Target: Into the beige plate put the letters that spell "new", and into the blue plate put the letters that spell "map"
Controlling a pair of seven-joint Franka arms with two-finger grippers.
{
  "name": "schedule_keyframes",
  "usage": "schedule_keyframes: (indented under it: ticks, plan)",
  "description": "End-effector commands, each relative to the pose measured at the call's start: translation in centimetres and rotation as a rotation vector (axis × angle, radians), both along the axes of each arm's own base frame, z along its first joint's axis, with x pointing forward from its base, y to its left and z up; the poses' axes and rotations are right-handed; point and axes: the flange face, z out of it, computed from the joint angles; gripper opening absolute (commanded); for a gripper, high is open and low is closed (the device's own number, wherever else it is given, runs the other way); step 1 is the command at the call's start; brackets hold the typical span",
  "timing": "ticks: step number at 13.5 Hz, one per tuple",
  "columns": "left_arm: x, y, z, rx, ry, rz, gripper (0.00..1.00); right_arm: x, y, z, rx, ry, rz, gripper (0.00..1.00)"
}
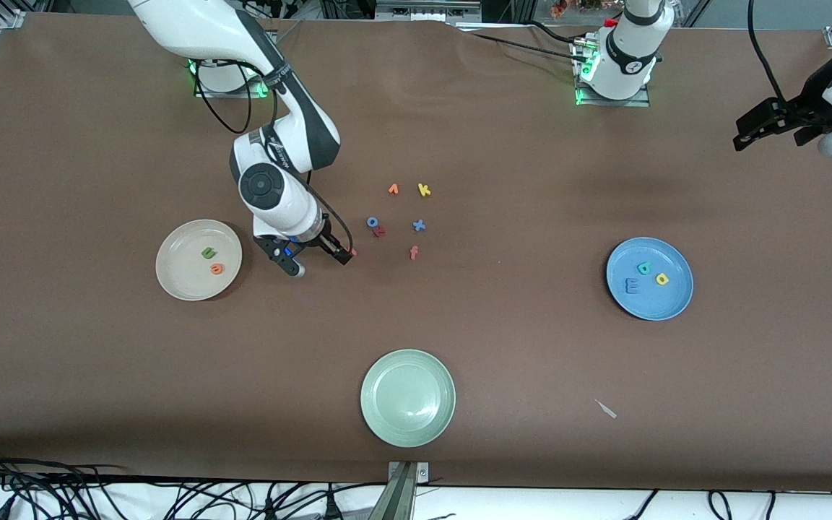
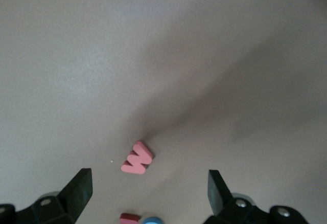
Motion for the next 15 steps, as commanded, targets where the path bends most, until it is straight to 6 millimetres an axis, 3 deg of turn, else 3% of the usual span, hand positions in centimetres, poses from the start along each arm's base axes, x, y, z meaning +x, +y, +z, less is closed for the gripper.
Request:
schedule_keyframes:
  ticks: [1,3,7,12,15]
  plan:
    - [0.7,-0.9,0.9,0.025,-0.003,-0.015,1.00,-0.2,0.6,-1.1,-0.007,0.005,-0.088,1.00]
    - [3.3,-1.1,0.5,0.025,-0.004,-0.006,1.00,-0.1,1.3,-0.8,0.002,-0.023,-0.199,1.00]
    - [4.6,-1.2,0.9,0.020,-0.014,-0.005,1.00,-0.8,2.5,-3.0,0.000,-0.031,-0.295,1.00]
    - [5.4,-1.5,1.1,-0.019,0.010,-0.001,1.00,-1.1,2.5,-5.1,-0.017,-0.018,-0.299,1.00]
    - [5.4,-1.5,1.1,-0.023,0.011,-0.001,1.00,-1.0,2.5,-5.2,-0.018,-0.033,-0.291,0.97]
